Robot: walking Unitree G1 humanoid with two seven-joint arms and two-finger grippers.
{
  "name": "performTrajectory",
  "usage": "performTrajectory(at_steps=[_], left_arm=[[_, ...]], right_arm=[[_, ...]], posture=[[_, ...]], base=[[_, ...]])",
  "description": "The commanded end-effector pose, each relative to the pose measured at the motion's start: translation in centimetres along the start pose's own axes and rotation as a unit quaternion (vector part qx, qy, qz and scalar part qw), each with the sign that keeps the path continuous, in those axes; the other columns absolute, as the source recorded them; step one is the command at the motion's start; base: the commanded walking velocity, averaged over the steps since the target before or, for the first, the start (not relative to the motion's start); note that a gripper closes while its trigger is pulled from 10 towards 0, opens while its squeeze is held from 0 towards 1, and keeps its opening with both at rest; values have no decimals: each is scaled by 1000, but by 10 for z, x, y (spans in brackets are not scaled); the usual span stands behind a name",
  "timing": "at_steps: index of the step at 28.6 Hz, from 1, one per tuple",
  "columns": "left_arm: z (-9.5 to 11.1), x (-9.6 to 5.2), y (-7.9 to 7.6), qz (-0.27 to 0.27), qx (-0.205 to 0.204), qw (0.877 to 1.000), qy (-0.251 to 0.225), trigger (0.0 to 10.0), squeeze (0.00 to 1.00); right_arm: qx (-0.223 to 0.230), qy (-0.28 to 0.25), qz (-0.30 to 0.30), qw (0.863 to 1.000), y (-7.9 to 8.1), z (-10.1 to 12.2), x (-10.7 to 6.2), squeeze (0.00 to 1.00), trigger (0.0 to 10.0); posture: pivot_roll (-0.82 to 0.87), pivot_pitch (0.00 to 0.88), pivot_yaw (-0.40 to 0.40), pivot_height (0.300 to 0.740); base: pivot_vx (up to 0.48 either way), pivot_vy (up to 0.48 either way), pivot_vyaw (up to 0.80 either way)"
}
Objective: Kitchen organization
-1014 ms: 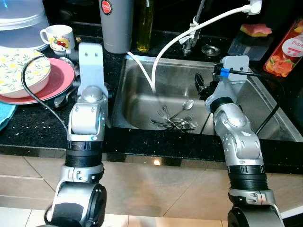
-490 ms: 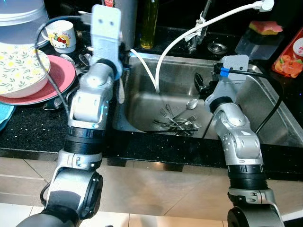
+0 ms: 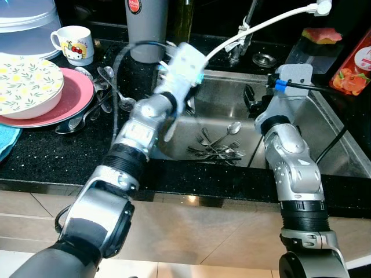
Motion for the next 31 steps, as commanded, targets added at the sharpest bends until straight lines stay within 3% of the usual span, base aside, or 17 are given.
performTrajectory(at_steps=[1,4,13,18,22,24,25,27,31], left_arm=[[12,5,-3,-33,-8,999,-8,10000,0],[9,6,1,-35,-70,997,2,10000,0],[-15,0,-8,-96,-108,988,50,10000,0],[-22,-7,-14,-112,-78,990,31,10000,0],[-25,-8,-16,-111,-3,993,26,10000,0],[-26,-8,-14,-104,12,994,27,10000,0],[-27,-9,-6,-74,29,996,26,10000,0],[-26,-10,-4,-64,36,997,20,10000,0],[-7,-11,4,-30,22,999,-34,10000,0]], right_arm=[[-6,-6,-38,999,-15,1,-1,0,10000],[0,-7,-48,999,-17,1,-1,0,10000],[4,-11,-36,999,-9,4,3,0,10000],[4,-10,-33,999,-8,7,1,0,10000],[6,-7,-35,999,-8,3,-4,0,10000],[8,-8,-36,999,-7,3,-6,0,10000],[21,-19,-44,999,-6,5,-10,0,10000],[27,-24,-48,998,-5,6,-11,0,10000],[47,-47,-59,996,-1,11,-17,0,10000]], posture=[[230,51,-57,740],[261,58,-40,740],[261,75,-48,740],[194,85,-72,740],[187,98,-70,740],[186,107,-66,740],[191,131,-48,740],[193,135,-45,740],[209,165,-35,740]], base=[[0,0,0],[0,0,0],[0,0,0],[0,0,0],[0,0,0],[0,0,0],[0,0,0],[0,0,0],[0,0,0]])
Point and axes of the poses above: a point about 5 cm out from each wrist's last joint towards the gripper, its own x axis pointing out of the wrist towards the gripper, its own z axis along the axis of the wrist's last joint, y = z × x, the point moved 2 cm from there along x, pointing out of the wrist towards the gripper, and after that the axes turned 2 degrees about x, right-handed, at the moved point
